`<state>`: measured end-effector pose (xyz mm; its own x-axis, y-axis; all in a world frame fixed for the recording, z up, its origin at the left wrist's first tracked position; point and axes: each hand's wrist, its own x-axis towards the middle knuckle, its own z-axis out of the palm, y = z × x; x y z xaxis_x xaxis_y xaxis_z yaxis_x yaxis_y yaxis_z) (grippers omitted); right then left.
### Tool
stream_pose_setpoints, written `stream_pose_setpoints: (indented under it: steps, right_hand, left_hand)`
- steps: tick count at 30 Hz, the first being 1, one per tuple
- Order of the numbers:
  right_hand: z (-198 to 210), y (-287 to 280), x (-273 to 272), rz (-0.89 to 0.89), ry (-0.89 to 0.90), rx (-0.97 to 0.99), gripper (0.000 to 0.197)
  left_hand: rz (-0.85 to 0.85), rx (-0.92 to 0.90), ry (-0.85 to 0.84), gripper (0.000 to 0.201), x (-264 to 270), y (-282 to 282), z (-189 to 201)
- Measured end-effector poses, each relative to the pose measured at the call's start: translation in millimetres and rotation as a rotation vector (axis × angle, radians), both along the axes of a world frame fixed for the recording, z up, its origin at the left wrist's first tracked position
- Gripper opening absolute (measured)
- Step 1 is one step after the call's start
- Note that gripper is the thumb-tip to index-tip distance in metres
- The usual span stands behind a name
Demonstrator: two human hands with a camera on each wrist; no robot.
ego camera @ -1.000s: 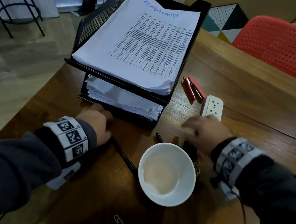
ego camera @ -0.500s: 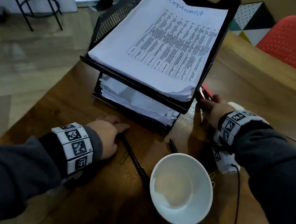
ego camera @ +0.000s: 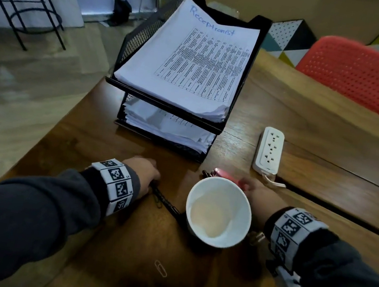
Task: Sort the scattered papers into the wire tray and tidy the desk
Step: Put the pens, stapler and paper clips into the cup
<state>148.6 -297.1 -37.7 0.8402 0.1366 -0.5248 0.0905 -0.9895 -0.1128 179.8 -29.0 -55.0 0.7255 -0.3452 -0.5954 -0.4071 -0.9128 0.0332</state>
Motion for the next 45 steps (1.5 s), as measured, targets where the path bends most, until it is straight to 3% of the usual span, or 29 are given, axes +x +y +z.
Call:
stream_pose_setpoints:
  steps: [5, 8, 10, 12, 15, 18, 21, 24, 28, 30, 32, 34, 36, 37, 39, 41, 45]
  right_hand:
    - [-3, 2, -31, -0.107, -0.025, 0.016, 0.033]
    - [-3, -4, -45, -0.229, -0.048, 0.094, 0.030]
    - [3, -12, -51, -0.405, -0.178, 0.239, 0.017]
    - [11, -26, -54, -0.608, -0.367, 0.392, 0.028]
    - [31, -44, -59, -0.825, -0.564, 0.541, 0.027]
    - [62, -42, -70, -0.858, -0.797, 0.671, 0.026]
    - [91, -17, -84, -0.754, -1.009, 0.824, 0.029]
    - [87, 8, -91, -0.659, -0.851, 0.888, 0.031]
    - [57, 32, -94, -0.455, -0.511, 0.593, 0.021]
    - [46, 36, -95, -0.401, -0.487, 0.531, 0.015]
    - [41, 28, -95, -0.426, -0.516, 0.533, 0.008]
    - [35, 7, -92, -0.563, -0.561, 0.531, 0.017]
    - [23, -17, -90, -0.693, -0.402, 0.386, 0.029]
    - [17, -25, -91, -0.704, -0.231, 0.235, 0.039]
    - [1, -30, -95, -0.676, 0.049, 0.033, 0.067]
    - [-8, -23, -98, -0.671, 0.128, -0.003, 0.087]
    - [-14, -4, -97, -0.644, 0.083, -0.006, 0.086]
  left_hand:
    - [-0.030, 0.039, 0.042, 0.041, -18, -1, 9]
    - [-0.007, -0.026, 0.046, 0.036, -27, 6, 25]
    - [0.076, -0.137, -0.015, 0.030, -30, 14, 42]
    - [0.187, -0.275, -0.139, 0.022, -31, 23, 64]
    - [0.315, -0.512, -0.345, 0.015, -34, 30, 101]
    - [0.369, -0.771, -0.436, 0.013, -46, 23, 137]
    - [0.284, -0.777, -0.375, 0.017, -58, 0, 151]
    - [0.128, -0.592, -0.327, 0.011, -62, -34, 140]
    - [0.008, -0.349, -0.192, 0.021, -54, -72, 107]
    - [0.001, -0.350, -0.181, 0.030, -51, -78, 96]
    - [0.101, -0.458, -0.187, 0.054, -49, -73, 86]
    - [0.303, -0.673, -0.256, 0.059, -51, -60, 80]
    - [0.411, -0.849, -0.355, 0.039, -61, -47, 75]
    - [0.356, -0.855, -0.358, 0.033, -67, -41, 71]
    - [0.074, -0.673, -0.228, 0.034, -84, -37, 67]
    - [-0.192, -0.471, -0.210, 0.036, -92, -39, 59]
    - [-0.156, -0.496, -0.246, 0.024, -80, -39, 58]
